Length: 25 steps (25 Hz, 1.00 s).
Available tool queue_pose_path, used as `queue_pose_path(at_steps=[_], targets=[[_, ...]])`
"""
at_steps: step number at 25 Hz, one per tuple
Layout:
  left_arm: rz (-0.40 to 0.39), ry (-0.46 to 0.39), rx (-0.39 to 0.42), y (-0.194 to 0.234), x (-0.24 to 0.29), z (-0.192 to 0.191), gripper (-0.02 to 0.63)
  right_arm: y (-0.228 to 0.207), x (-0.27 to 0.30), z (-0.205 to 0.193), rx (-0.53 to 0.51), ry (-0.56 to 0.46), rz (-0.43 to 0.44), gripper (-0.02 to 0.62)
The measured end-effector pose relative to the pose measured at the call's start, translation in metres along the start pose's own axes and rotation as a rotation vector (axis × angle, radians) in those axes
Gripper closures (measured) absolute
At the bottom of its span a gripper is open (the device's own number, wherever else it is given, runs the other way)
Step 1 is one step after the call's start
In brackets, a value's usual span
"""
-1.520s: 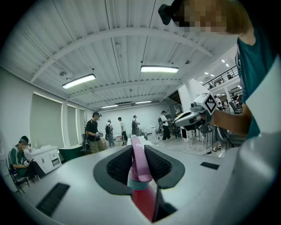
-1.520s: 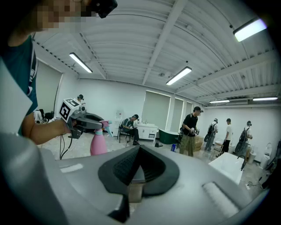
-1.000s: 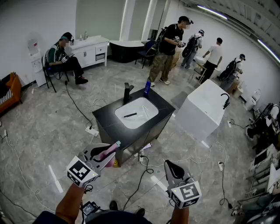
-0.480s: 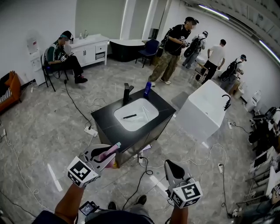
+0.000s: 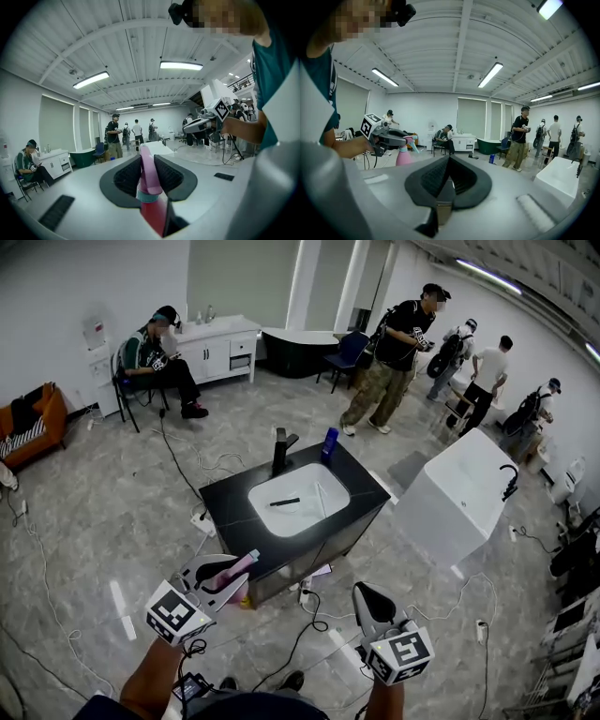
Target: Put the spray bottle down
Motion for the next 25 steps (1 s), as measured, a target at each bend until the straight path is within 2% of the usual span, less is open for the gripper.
queue_pose_path(at_steps=[8,14,19,25], targets=[[0.092,0.025,-0.020,0.005,0.051,0.006,0.515,-0.056,0.030,-0.006,-0.005,0.007,0.106,0.586],[0.120,0.050,-0.032,-0.003,0.088,0.005,0.515,-0.102,0.034,-0.020,0.004,0.012,0.126,0.586],[0.083,0.070,-0.042,-0.003,0.109,0.003,0.515,-0.117,0.036,-0.034,0.038,0.033,0.112,0.586],[0.012,0.065,-0.029,0.036,0.132,0.003,0.515,-0.129,0.060,-0.034,0.057,0.053,0.038,0.586]])
Point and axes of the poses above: the fingertips, and each gripper's own axes: x forward along the fingers, y to its left, z out of its top, the point moved 2 cm from there along -x, backward along the fingers, and after that the axes turned 11 degrees about -z, right-handed, at the moved point
